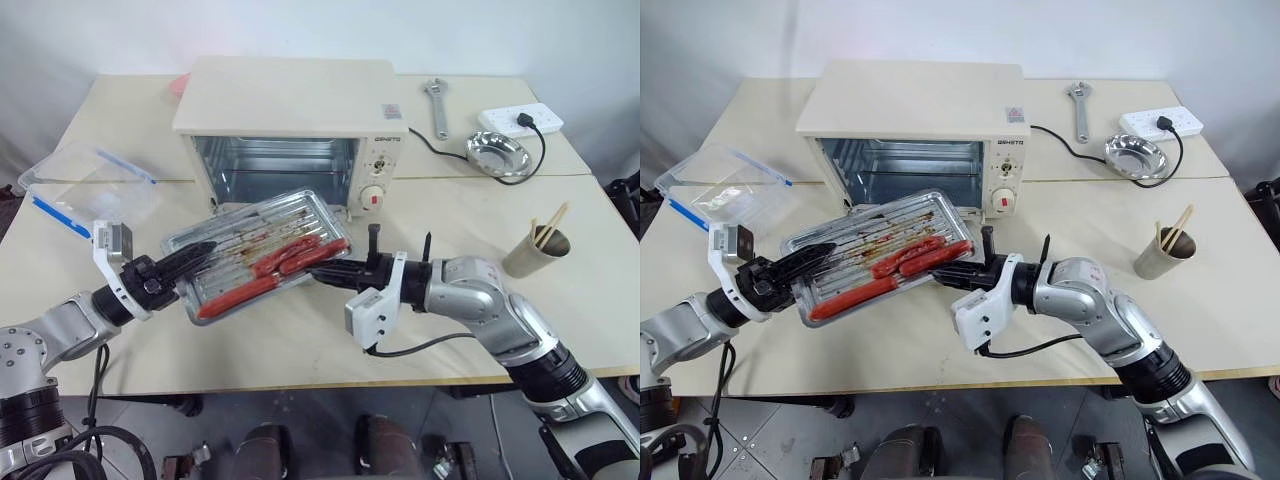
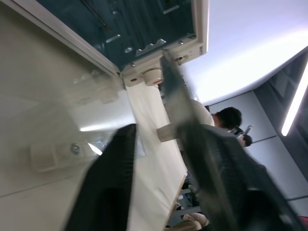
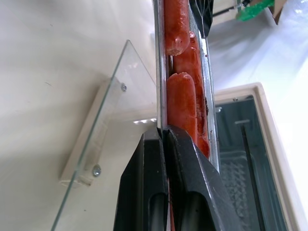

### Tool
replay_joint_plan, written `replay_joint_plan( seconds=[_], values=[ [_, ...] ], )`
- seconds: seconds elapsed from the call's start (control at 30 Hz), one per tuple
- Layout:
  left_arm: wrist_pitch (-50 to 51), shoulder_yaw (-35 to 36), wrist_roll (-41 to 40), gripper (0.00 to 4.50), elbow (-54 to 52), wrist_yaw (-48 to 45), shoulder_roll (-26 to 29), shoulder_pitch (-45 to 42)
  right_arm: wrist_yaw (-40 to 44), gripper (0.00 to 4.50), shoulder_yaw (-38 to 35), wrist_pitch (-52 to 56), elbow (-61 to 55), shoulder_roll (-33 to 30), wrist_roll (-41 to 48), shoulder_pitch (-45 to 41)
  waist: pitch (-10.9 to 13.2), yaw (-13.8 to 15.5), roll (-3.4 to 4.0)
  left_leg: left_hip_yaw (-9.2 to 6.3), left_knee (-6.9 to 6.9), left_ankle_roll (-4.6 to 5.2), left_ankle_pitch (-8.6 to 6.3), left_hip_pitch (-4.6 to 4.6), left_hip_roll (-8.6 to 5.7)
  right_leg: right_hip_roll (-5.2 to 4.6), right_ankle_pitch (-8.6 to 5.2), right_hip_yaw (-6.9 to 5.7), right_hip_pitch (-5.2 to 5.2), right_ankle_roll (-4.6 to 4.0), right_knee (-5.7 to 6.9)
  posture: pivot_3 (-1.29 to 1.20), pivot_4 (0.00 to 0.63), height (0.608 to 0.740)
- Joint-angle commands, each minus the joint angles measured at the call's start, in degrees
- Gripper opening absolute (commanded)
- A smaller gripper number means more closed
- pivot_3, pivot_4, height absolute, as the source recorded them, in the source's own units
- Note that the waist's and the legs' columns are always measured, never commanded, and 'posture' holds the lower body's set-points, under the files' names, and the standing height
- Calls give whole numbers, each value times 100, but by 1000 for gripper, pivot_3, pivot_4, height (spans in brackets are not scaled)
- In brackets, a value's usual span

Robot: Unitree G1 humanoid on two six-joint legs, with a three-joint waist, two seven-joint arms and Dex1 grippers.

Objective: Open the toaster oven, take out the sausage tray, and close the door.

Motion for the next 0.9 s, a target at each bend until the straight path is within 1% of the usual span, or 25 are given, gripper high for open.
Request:
replay_joint_plan(
  seconds=[0.03, 0.1, 0.13, 0.37, 0.5, 0.57, 0.67, 0.73, 0.87, 0.9],
  values=[
    [46, -55, -250, 712, -94, 131, 69, 74, -34, 0, -286, -140, -118, -4, 280, -121, 0, 0, 0, 0, 0, 0, 0, 0, 0, 0, 0, 0, 0, 0, 0, 0, 150, 740],
    [22, -83, -349, 134, -151, 251, 39, 148, -12, 0, -298, -148, -116, -1, 303, -115, 0, 0, 0, 0, 0, 0, 0, 0, 0, 0, 0, 1, 0, 0, 0, 0, 150, 740],
    [-8, -90, -420, 41, -174, 320, 26, 183, 7, 0, -308, -147, -124, 0, 314, -103, 0, 1, 0, 0, 0, 0, 0, 0, 0, 0, 0, 1, 0, 0, 0, 0, 150, 740],
    [-201, -212, -921, 41, -299, 851, 10, 457, 95, 0, -358, -131, -153, 30, 386, -49, 0, 5, 0, 0, 0, 0, 0, 2, 0, -1, 0, 4, 1, 0, 0, 0, 150, 740],
    [-486, -351, -1306, 41, -369, 1403, -138, 677, 171, 0, -356, -52, -215, 55, 493, -26, 0, 6, 0, 0, 0, 0, 0, 2, 0, -1, 0, 5, 2, -1, -2, 0, 150, 740],
    [-635, -422, -1532, 41, -467, 1631, -268, 852, 328, 0, -300, -49, -259, -30, 475, -63, 0, 4, 0, 0, 1, 0, 0, 2, -1, -1, 0, 5, 2, -1, -2, 0, 150, 740],
    [-885, -484, -1801, 0, -632, 1840, -358, 1030, 550, 726, -268, 83, -313, -101, 593, -50, 0, 5, 0, 1, -2, 0, 0, 6, -2, -2, 0, 10, 4, -1, -7, 0, 150, 740],
    [-1026, -546, -1933, 0, -712, 1940, -372, 1109, 585, 1324, -283, 83, -326, -122, 641, -32, 0, 11, 0, 1, 0, 0, 0, 5, -2, -2, 0, 9, 5, -1, -7, 0, 150, 740],
    [-1307, -647, -2221, 0, -825, 2150, -425, 1226, 747, 2713, -274, 71, -369, -231, 834, 18, 0, 15, 0, 1, 2, 0, 0, 6, -4, -2, 0, 11, 9, -2, -9, 0, 150, 740],
    [-1364, -670, -2291, 0, -844, 2200, -429, 1252, 788, 3150, -270, 88, -386, -250, 893, 33, 0, 16, 0, 1, 2, 0, 0, 6, -3, -2, 0, 11, 10, -2, -10, 0, 150, 740]
  ],
)
